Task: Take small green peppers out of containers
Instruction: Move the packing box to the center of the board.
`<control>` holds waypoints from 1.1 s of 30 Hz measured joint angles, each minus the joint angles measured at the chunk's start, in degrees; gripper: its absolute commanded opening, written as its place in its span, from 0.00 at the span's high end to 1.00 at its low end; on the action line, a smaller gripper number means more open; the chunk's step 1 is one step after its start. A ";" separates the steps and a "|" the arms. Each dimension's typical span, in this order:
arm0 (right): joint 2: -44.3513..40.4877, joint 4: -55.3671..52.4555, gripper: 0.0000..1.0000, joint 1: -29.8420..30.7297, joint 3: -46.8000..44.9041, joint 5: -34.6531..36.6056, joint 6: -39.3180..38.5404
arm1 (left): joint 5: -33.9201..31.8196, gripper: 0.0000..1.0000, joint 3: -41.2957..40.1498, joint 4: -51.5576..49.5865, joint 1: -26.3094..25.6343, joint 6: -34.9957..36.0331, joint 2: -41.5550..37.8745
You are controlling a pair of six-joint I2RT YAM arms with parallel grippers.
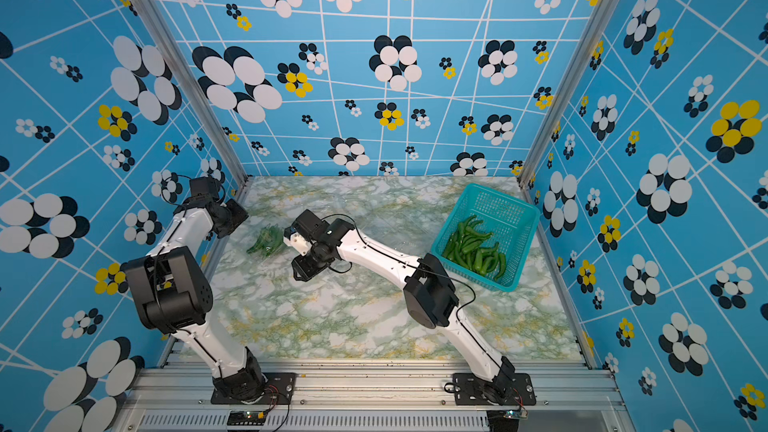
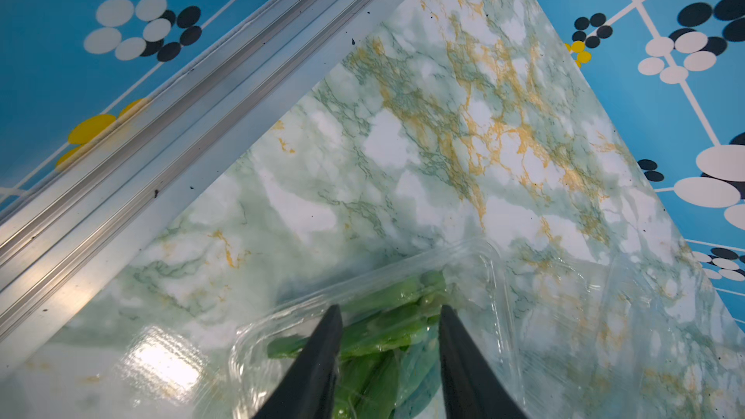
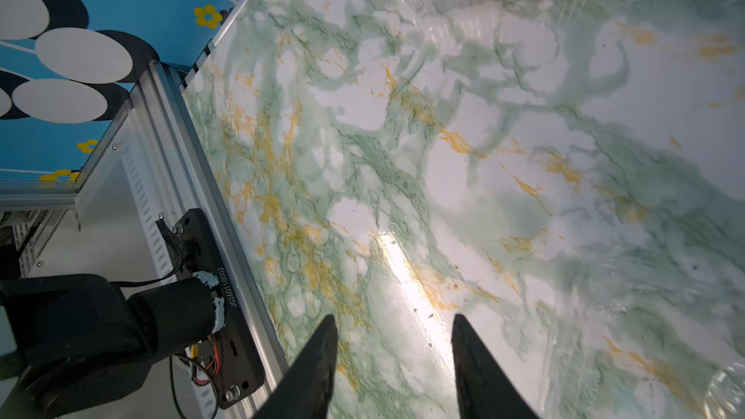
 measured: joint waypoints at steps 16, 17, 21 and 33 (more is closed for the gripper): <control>3.08 -2.58 0.54 0.31 -5.99 0.44 -1.22 | 2.43 0.58 12.48 -3.06 -1.14 2.21 13.92; 3.04 -2.67 0.53 0.24 -6.91 0.76 -1.38 | 2.40 0.58 12.87 -3.28 -1.53 2.56 14.38; 2.49 -2.84 0.54 -0.17 -9.70 2.21 -2.01 | 2.45 0.58 13.40 -4.48 -3.65 3.15 15.69; -3.63 -2.67 0.54 -8.37 -17.53 5.03 -2.93 | 3.54 0.59 11.28 -5.77 -9.09 3.98 15.34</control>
